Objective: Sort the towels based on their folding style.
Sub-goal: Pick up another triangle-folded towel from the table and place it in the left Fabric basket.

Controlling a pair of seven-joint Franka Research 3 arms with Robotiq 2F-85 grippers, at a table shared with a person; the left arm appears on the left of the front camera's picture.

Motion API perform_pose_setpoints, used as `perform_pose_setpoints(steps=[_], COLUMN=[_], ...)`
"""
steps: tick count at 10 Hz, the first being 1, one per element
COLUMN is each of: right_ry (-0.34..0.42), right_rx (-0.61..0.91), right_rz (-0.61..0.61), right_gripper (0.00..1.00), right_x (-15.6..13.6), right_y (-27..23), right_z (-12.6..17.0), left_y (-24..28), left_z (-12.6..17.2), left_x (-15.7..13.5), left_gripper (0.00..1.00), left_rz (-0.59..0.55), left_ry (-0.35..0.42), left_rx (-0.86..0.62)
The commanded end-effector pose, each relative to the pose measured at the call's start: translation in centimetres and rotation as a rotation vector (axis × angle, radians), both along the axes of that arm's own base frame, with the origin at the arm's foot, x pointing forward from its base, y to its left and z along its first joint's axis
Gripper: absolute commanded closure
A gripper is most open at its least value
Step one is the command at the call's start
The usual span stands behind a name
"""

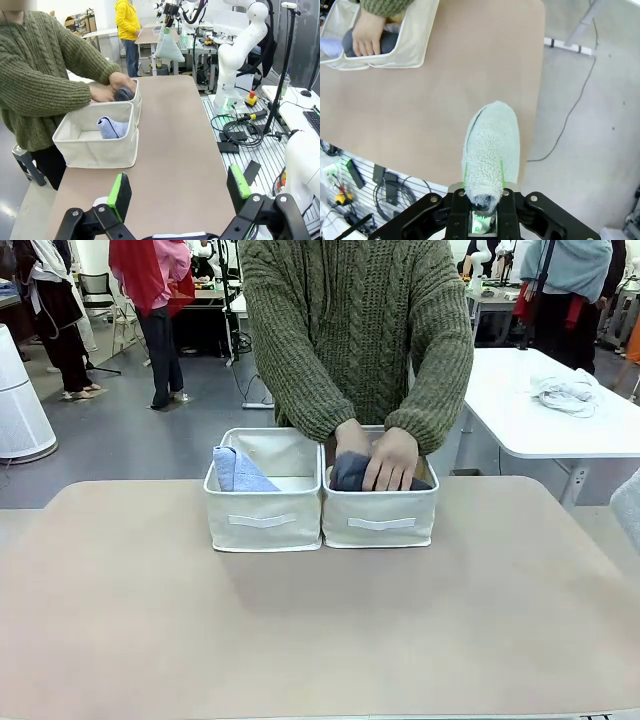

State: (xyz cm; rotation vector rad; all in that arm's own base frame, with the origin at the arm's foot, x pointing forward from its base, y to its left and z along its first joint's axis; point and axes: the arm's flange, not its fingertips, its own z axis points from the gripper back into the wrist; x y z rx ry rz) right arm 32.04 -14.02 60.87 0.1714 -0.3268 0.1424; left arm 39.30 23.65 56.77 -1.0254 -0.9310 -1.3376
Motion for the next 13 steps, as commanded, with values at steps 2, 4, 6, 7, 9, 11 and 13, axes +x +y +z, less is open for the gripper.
perform_pose_setpoints(steps=[2,4,6,7,9,11,13], right_ry=[0.009,0.009,0.009,0.009,0.009,0.009,-0.014], right_rx=[-0.016,-0.016,-0.016,-0.016,-0.016,-0.016,-0.021], right_rz=[0.003,0.003,0.003,0.003,0.003,0.003,0.103], right_gripper=[1.0,1.0,1.0,1.0,1.0,1.0,0.82], right_x=[0.0,0.0,0.0,0.0,0.0,0.0,1.5], right_y=[-0.1,-0.1,-0.1,-0.1,-0.1,-0.1,1.5], right_z=[0.3,0.3,0.3,0.3,0.3,0.3,2.1], left_y=[0.2,0.2,0.2,0.2,0.2,0.2,0.2], left_z=[0.2,0.2,0.2,0.2,0.2,0.2,0.2], left_x=[-0.2,-0.2,-0.2,-0.2,-0.2,-0.2,-0.2], left_gripper=[0.0,0.0,0.0,0.0,0.0,0.0,0.0], left_rz=[0.003,0.003,0.003,0.003,0.003,0.003,0.003], left_ry=[-0.004,-0.004,-0.004,-0.004,-0.004,-0.004,-0.004], left_rx=[0.001,0.001,0.001,0.001,0.001,0.001,0.001])
